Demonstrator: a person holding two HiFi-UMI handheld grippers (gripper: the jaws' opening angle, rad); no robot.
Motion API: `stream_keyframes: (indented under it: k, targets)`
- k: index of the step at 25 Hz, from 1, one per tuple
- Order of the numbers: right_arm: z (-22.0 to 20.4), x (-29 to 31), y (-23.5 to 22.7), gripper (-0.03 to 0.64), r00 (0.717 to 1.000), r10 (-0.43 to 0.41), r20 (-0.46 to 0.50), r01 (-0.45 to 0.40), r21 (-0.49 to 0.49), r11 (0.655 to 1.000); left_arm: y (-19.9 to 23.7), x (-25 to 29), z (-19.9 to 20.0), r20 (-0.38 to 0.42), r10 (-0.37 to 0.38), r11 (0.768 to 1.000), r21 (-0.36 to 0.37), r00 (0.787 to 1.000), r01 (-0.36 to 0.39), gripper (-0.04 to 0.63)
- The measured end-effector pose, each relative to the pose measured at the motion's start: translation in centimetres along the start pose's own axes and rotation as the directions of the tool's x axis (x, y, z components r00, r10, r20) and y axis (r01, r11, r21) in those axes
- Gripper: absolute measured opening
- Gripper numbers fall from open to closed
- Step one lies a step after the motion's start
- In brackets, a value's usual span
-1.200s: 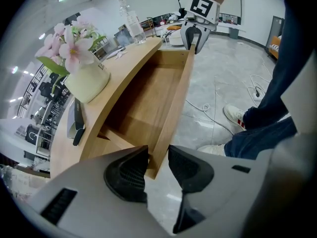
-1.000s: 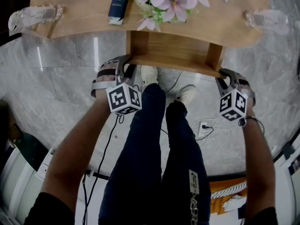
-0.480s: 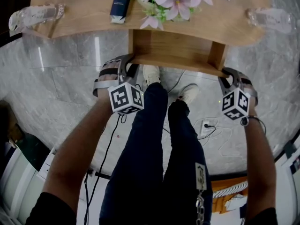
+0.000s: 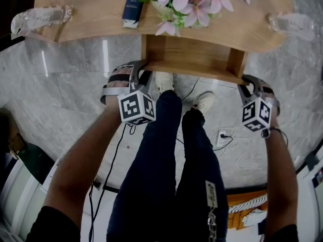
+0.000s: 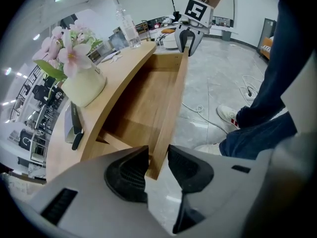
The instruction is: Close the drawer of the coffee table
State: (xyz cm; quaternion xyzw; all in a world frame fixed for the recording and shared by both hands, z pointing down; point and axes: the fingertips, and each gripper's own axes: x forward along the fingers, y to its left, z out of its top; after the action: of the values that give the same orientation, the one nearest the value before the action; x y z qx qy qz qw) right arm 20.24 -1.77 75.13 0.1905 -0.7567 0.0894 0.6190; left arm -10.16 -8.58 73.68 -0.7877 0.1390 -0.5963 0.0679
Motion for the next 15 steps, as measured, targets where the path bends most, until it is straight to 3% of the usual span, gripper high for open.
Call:
stream_keyframes:
  k: [8,15]
  targets:
    - [0.8,0.1,-1.8,0.115,1.000,-0.013,0.012,0.013,0.019,1.000,2.2,0.5,0.3,-0.006,0.031,0.999,-0.020,1.000,-0.031,0.147]
    - [1.3,0.0,-3.3,0.117,1.000,-0.022,0.019,0.021,0.027,0.999,3.9,0.8,0.7,0.004,0.031,0.999,0.005,0.999,-0.032,0.149]
